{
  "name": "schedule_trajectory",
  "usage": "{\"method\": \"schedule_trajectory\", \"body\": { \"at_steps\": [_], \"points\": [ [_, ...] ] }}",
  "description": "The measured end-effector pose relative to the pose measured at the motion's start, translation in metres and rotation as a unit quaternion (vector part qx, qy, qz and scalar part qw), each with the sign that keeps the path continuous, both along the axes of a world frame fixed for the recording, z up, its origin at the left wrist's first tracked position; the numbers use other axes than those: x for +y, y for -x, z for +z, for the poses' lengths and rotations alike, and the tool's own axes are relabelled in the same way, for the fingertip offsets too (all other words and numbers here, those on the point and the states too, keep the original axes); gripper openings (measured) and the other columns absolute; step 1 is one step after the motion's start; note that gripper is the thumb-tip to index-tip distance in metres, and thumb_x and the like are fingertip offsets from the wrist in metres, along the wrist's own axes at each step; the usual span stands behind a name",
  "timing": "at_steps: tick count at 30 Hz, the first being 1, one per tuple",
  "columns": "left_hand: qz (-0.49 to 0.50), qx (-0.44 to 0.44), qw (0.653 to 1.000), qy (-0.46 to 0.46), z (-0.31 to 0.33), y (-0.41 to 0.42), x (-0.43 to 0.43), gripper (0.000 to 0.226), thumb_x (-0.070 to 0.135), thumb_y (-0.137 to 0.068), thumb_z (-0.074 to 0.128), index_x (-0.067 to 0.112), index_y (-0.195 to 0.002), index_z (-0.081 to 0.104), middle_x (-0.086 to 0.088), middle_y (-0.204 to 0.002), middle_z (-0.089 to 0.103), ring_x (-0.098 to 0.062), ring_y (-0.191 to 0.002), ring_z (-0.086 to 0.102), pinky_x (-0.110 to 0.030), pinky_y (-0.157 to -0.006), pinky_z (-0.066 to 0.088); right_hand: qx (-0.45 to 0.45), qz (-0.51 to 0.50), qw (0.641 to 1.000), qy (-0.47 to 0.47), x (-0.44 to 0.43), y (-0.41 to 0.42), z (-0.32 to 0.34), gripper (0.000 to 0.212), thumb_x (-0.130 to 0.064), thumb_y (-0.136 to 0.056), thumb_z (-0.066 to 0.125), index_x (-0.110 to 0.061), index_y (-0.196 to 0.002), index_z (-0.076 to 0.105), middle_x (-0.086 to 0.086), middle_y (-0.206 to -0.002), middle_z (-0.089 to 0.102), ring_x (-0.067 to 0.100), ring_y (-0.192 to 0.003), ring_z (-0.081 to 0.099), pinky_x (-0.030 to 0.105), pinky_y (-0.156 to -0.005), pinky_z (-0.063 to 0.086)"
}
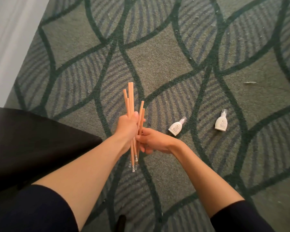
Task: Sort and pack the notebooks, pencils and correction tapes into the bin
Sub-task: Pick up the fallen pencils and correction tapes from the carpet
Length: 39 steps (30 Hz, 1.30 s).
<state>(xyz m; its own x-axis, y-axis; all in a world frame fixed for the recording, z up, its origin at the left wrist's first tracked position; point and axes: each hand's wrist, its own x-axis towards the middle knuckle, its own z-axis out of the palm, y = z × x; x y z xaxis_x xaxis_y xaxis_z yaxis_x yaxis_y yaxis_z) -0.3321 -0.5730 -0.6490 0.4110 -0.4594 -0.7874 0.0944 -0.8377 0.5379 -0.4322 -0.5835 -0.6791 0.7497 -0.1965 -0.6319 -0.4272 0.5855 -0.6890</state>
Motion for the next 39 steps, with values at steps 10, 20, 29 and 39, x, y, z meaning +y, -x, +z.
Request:
{"method": "schedule_trajectory", "body": {
  "at_steps": [10,20,29,39],
  "points": [
    [0.021,-0.092,0.996,0.008,0.000,-0.013,-0.004,0.015,0.008,-0.094,0.048,0.001,-0.100,0.060,-0.005,-0.065,0.056,-0.010,-0.051,0.056,-0.027,-0.049,0.050,0.005,-0.151,0.985,-0.080,0.010,-0.006,-0.023,0.008,-0.009,-0.091,0.054,-0.009,-0.084,0.057,-0.003,-0.071,0.064,0.003,-0.047,0.044,0.016,-0.042,0.033],
    [-0.016,-0.158,0.987,-0.008,-0.011,-0.009,-0.005,0.023,0.011,-0.098,0.039,0.002,-0.114,0.053,-0.001,-0.069,0.047,-0.010,-0.054,0.044,-0.009,-0.036,0.038,0.286,0.160,0.795,0.511,0.047,-0.022,-0.087,0.036,-0.015,-0.093,0.044,-0.013,-0.129,0.038,0.013,-0.126,0.041,0.030,-0.117,0.037,0.039,-0.086,0.038],
    [-0.043,-0.147,0.988,-0.019,-0.013,0.001,-0.010,0.022,0.012,-0.098,0.038,0.003,-0.112,0.053,-0.002,-0.070,0.049,-0.012,-0.056,0.045,-0.021,-0.052,0.041,0.417,-0.401,0.748,0.325,0.003,0.035,-0.080,0.015,-0.006,-0.085,0.051,-0.003,-0.099,0.044,0.015,-0.104,0.048,0.029,-0.095,0.048,0.035,-0.080,0.037],
    [-0.102,-0.119,0.988,-0.005,-0.011,0.025,-0.023,0.017,0.010,-0.098,0.036,0.006,-0.101,0.052,-0.003,-0.067,0.051,-0.013,-0.056,0.045,-0.023,-0.054,0.040,0.507,-0.239,0.787,0.260,-0.035,0.053,-0.084,0.034,-0.014,-0.087,0.059,-0.003,-0.115,0.045,0.017,-0.117,0.056,0.033,-0.111,0.049,0.040,-0.085,0.042]
  ]
}}
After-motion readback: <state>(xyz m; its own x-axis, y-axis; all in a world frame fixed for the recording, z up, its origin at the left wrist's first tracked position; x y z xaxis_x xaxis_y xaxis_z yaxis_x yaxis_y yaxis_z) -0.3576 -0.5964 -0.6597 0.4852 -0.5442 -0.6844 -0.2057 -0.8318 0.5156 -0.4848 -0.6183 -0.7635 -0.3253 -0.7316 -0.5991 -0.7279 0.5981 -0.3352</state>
